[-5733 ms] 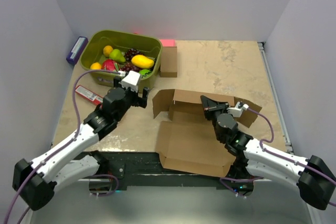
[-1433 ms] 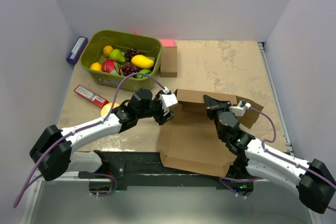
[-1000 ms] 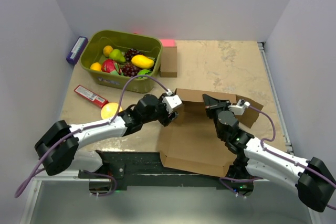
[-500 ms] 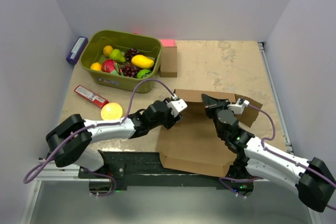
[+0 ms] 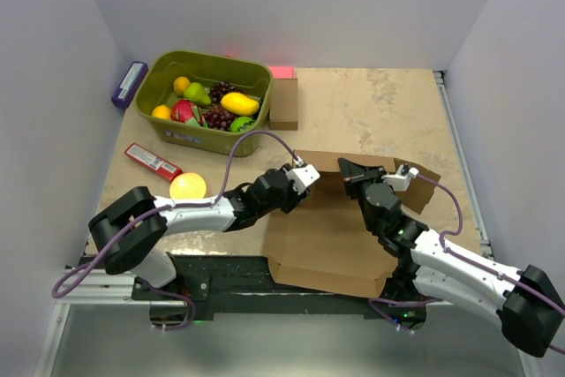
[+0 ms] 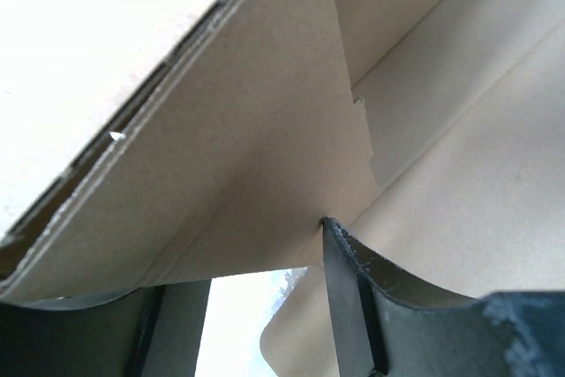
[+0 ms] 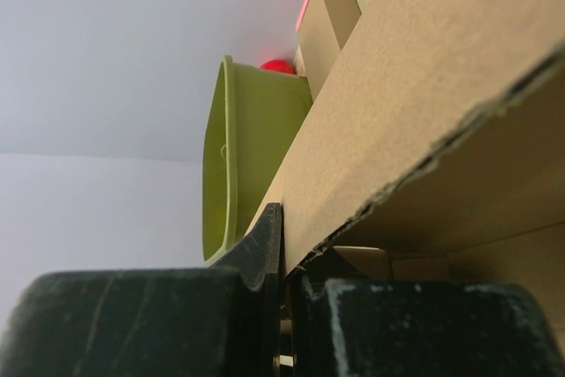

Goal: Fold the paper box

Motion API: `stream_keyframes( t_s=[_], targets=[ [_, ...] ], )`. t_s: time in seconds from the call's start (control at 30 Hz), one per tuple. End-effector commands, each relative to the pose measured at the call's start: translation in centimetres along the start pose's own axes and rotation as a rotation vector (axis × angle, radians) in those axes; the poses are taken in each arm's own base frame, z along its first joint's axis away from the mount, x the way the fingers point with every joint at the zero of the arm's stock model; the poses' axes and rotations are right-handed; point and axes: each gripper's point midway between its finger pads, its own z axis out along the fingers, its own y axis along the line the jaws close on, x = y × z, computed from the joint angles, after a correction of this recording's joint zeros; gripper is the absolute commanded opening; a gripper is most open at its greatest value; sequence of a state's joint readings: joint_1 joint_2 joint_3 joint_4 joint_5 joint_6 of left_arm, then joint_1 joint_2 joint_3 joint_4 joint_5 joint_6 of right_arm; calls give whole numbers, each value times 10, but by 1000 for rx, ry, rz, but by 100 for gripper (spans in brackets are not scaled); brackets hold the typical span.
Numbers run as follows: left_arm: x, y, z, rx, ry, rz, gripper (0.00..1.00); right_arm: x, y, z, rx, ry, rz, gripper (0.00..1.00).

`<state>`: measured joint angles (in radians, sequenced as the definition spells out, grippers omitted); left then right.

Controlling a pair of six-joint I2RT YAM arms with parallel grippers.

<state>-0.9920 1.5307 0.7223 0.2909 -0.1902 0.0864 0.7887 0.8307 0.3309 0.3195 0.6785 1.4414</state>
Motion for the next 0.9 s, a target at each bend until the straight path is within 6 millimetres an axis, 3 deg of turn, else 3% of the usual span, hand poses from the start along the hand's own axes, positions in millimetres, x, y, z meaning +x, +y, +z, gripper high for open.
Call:
stream_keyframes(
  t_s=[0.0, 0.23, 0.5, 0.67, 0.87],
  targets=[
    [-38, 8, 6, -66, -115, -63, 55, 14, -25, -4, 78, 66, -112, 0],
    [-35, 6, 11, -87, -137, -42, 56, 18, -22, -5, 74, 82, -109, 0],
    [-23, 11, 20, -152, -91, -14, 48, 18, -11, -9, 51, 90, -83, 0],
    [-28, 17, 17, -182, -110, 2, 35, 16, -14, -9, 71, 84, -96, 0],
    [-20, 26, 17, -255, -83, 13, 17, 17, -17, -9, 83, 85, -99, 0]
  ],
)
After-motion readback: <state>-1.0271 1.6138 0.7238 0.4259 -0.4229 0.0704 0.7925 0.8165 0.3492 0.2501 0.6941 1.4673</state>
